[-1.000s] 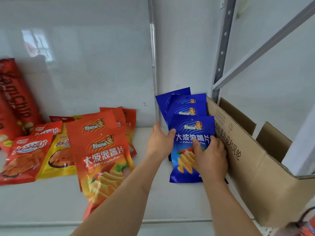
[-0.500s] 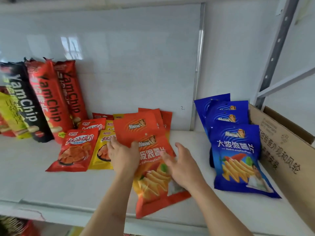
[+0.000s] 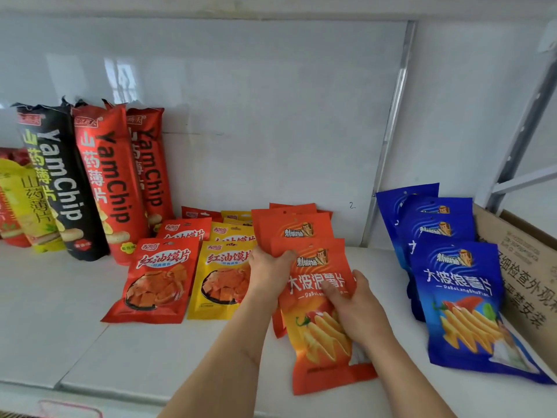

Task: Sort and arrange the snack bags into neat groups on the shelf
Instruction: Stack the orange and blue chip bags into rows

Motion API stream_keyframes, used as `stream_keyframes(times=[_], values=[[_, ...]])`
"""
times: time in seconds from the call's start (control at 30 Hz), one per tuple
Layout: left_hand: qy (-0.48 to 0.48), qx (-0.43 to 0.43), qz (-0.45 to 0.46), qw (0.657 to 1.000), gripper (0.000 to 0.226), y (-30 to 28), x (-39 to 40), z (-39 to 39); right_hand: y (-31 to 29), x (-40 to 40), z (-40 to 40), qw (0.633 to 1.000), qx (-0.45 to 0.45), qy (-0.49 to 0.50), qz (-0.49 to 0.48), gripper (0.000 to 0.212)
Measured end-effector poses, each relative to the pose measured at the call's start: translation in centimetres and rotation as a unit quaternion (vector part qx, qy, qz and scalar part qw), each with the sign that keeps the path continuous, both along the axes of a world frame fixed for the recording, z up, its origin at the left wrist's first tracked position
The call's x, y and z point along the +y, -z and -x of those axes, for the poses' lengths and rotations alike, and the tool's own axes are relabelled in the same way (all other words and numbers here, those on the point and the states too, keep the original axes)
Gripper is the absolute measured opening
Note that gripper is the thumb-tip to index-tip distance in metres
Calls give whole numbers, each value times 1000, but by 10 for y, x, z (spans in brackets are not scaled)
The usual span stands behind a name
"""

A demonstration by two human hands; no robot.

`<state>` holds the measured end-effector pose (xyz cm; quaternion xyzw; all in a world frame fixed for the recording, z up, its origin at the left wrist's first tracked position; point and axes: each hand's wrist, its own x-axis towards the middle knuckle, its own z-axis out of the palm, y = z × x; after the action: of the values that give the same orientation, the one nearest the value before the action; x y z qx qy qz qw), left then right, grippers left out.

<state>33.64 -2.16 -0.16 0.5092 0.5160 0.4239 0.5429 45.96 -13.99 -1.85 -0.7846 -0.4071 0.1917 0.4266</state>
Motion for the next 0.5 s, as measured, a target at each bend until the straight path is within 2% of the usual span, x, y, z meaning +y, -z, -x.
stream_keyframes(times=[0.07, 0.17, 0.27, 0.5], values=[[21, -17, 33, 999, 82, -10, 4, -1, 1, 1, -3, 1000, 26, -3, -15, 42], [53, -20, 73, 996, 90, -20, 8, -6, 4, 1, -8, 998, 54, 5, -32, 52], [41, -6, 69, 997, 95, -22, 12, -14, 5, 1, -9, 998, 57, 17, -37, 60], [82, 35, 73, 993, 94, -19, 24, -27, 7, 2, -11, 997, 53, 28, -44, 54]])
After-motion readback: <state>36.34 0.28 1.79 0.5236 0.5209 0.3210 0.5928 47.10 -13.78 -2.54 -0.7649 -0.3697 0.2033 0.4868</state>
